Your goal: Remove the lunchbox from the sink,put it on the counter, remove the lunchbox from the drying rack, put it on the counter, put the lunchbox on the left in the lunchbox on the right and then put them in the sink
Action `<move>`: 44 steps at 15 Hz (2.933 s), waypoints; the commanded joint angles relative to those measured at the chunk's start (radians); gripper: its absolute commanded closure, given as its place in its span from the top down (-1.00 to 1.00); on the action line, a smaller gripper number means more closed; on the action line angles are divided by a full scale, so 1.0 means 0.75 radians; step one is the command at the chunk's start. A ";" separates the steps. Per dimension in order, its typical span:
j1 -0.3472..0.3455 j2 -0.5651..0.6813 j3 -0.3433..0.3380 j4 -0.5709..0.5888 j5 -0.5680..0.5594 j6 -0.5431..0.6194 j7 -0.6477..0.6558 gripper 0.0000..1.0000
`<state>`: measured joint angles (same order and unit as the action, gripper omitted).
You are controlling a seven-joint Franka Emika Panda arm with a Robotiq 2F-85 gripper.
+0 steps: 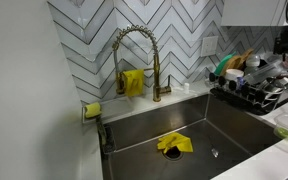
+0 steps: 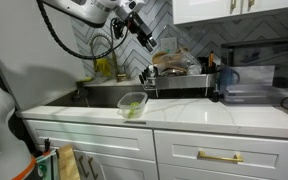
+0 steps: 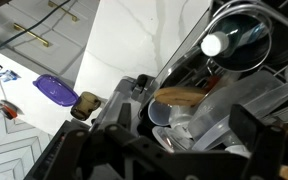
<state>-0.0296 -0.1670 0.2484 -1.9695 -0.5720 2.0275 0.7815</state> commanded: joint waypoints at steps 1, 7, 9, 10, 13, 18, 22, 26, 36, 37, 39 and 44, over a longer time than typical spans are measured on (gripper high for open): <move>0.043 0.125 -0.033 0.112 -0.065 -0.003 0.050 1.00; 0.102 0.290 -0.091 0.224 -0.082 0.076 0.153 1.00; 0.125 0.326 -0.111 0.242 -0.094 0.142 0.185 1.00; 0.135 0.340 -0.122 0.249 -0.098 0.176 0.194 1.00; 0.163 0.394 -0.154 0.290 -0.076 0.156 0.196 0.59; 0.189 0.433 -0.203 0.311 -0.064 0.143 0.183 -0.17; 0.204 0.407 -0.221 0.309 -0.064 0.126 0.183 -0.73; 0.213 0.384 -0.223 0.322 -0.046 0.048 0.190 -0.94; 0.219 0.161 -0.200 0.152 -0.037 0.026 0.306 -0.96; 0.212 0.121 -0.198 0.112 -0.032 0.047 0.316 -0.96; 0.198 0.030 -0.197 0.008 -0.007 0.105 0.341 -0.96; 0.123 -0.216 -0.212 -0.320 0.031 0.369 0.383 -0.96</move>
<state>0.1024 -0.1907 0.0962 -2.0224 -0.5613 2.1690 1.0421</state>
